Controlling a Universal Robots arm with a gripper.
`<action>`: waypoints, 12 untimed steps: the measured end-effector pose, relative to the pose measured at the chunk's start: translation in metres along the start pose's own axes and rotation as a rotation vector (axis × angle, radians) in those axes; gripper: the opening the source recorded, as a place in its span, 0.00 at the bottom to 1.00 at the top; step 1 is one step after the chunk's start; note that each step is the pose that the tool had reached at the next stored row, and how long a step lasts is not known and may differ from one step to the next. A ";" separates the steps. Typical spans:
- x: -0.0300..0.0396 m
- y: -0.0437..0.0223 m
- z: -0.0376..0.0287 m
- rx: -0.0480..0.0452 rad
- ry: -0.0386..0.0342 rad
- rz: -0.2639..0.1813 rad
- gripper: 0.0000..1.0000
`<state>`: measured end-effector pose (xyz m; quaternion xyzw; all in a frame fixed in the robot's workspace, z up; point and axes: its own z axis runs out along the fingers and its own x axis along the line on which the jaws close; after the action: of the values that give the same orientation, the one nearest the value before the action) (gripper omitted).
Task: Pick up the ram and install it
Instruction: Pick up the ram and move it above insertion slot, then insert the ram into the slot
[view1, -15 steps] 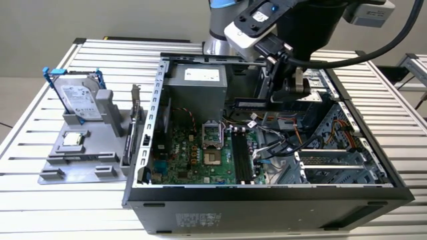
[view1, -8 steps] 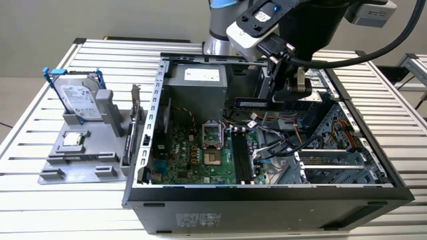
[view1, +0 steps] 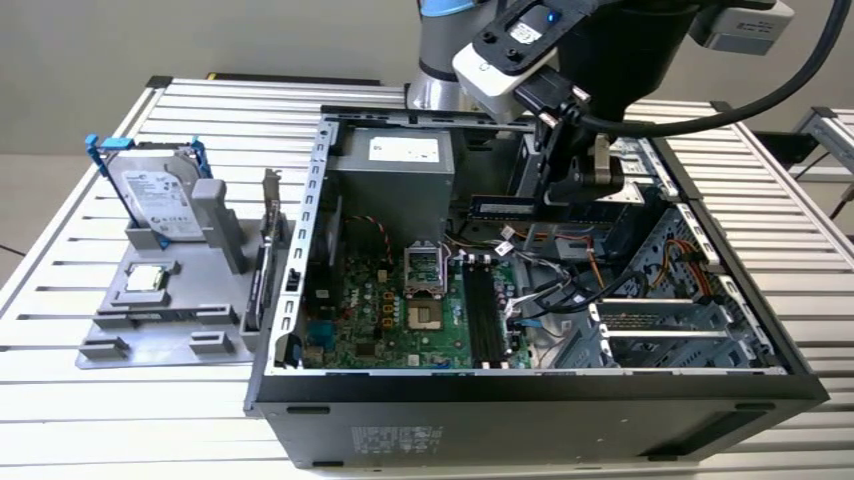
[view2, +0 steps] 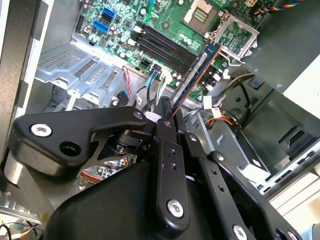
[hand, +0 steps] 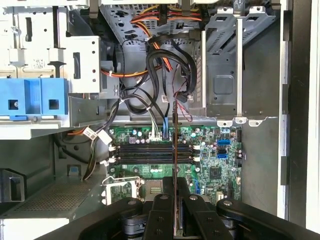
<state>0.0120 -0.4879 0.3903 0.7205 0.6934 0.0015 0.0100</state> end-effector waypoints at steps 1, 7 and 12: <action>0.0000 0.0000 0.0000 0.0001 -0.0001 0.001 0.00; 0.0000 -0.0001 0.0000 0.0004 -0.0005 0.027 0.00; 0.0000 -0.0001 0.0000 0.0008 -0.0011 0.063 0.00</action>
<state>0.0119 -0.4879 0.3903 0.7419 0.6704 0.0012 0.0101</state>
